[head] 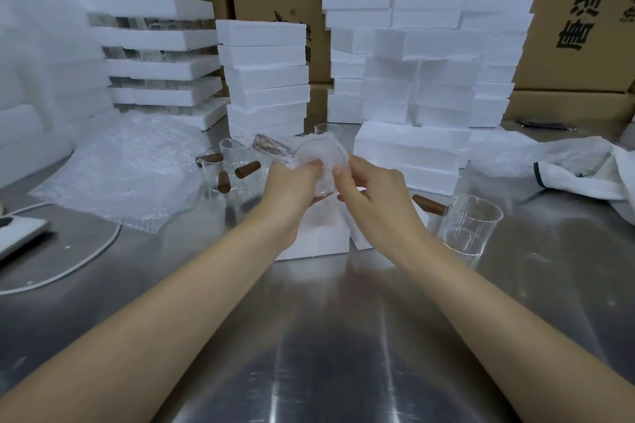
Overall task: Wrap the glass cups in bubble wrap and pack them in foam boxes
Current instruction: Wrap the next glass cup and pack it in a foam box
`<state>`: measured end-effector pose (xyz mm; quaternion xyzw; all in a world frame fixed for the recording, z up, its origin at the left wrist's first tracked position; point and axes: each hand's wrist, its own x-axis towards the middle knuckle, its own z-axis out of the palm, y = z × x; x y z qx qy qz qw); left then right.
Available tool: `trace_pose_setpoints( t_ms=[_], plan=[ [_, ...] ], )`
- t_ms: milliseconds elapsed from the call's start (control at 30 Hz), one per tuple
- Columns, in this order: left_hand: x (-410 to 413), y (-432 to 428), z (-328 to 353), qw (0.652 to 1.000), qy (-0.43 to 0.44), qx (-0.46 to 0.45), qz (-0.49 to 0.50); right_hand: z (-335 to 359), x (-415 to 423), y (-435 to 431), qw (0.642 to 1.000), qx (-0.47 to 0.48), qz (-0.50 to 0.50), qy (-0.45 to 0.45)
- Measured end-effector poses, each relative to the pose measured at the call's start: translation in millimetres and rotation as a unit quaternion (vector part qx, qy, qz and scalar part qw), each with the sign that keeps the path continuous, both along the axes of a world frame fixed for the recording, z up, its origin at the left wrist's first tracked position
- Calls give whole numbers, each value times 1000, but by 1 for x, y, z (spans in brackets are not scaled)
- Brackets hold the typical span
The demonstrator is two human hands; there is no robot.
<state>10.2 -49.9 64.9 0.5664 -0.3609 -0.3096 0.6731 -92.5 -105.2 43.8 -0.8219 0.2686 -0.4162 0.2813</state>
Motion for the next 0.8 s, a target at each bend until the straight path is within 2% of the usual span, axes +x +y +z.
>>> trace_pose_setpoints(
  t_ms=[100,233,433,500,600,733,800],
  plan=[
    [-1,0,-5,998,-17,-5,-54,0,-4,-7,997,-27,-68,36],
    [-8,2,-8,980,-129,16,-148,7,-9,-15,993,-9,-110,-34],
    [-5,6,-8,957,-255,-24,-137,12,-14,-13,988,23,-103,-112],
    [-3,7,-6,953,-267,-34,-139,14,-16,-14,984,30,-103,-140],
    [-2,3,-3,970,-202,-30,-133,15,-14,-17,981,74,-95,-150],
    [4,-4,1,986,-33,-82,-139,21,-10,-14,952,218,27,-212],
    [10,-4,2,983,7,-101,-155,23,-9,-12,954,230,38,-188]
  ],
)
